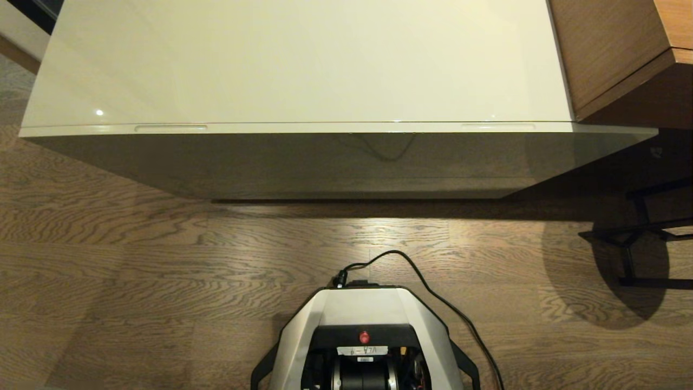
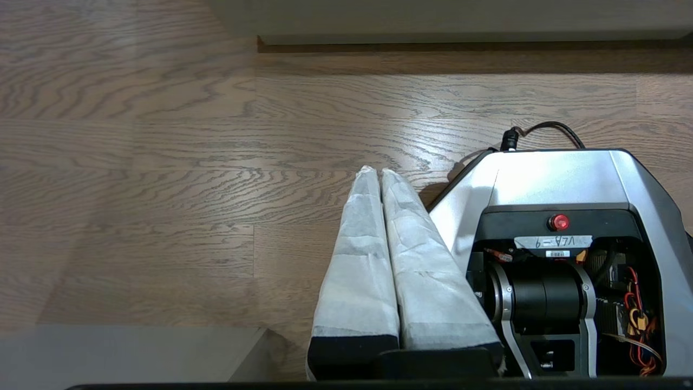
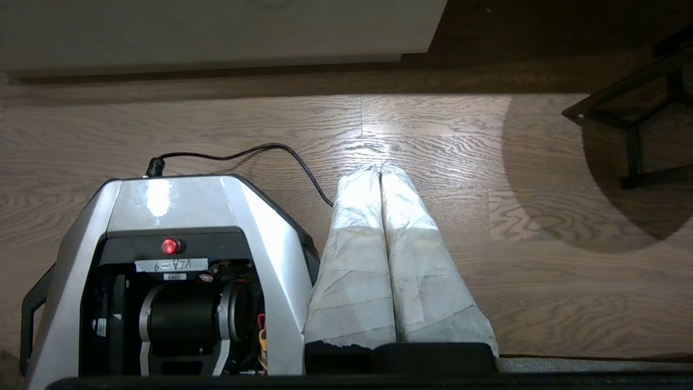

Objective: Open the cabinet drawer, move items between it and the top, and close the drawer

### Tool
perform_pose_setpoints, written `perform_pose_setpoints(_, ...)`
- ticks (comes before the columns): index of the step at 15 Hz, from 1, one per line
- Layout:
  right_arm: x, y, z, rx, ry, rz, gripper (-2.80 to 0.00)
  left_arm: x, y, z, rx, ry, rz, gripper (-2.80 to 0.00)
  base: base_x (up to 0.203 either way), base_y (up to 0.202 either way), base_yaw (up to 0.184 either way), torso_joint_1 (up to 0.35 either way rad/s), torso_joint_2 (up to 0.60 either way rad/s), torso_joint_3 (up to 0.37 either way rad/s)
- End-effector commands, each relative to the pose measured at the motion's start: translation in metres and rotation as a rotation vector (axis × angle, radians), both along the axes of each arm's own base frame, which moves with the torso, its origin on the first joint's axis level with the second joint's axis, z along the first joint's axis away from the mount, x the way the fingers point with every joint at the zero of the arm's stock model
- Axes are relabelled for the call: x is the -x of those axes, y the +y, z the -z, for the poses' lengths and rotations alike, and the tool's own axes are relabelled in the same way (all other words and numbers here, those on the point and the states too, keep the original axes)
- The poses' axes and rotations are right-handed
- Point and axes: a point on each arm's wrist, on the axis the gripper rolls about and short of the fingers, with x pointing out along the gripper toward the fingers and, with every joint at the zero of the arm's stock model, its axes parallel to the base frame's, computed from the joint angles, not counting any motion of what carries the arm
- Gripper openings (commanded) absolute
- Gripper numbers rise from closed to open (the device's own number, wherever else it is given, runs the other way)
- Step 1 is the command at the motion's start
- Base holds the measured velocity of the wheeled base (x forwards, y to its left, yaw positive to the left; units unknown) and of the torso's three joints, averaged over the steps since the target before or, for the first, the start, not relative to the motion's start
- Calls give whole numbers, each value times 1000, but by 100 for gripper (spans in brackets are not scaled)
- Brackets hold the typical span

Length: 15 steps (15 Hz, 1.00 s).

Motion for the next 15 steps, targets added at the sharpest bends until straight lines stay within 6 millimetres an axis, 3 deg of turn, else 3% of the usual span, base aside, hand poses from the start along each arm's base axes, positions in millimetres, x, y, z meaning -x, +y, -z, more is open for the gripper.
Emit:
perform_pose_setpoints(1,0,0,0,0,2,0,-280,0,0,0,0,2,-1,-280,0,0,0,0,0,0)
perform_pose_setpoints(15,0,0,0,0,2,0,-280,0,0,0,0,2,-2,-280,0,0,0,0,0,0)
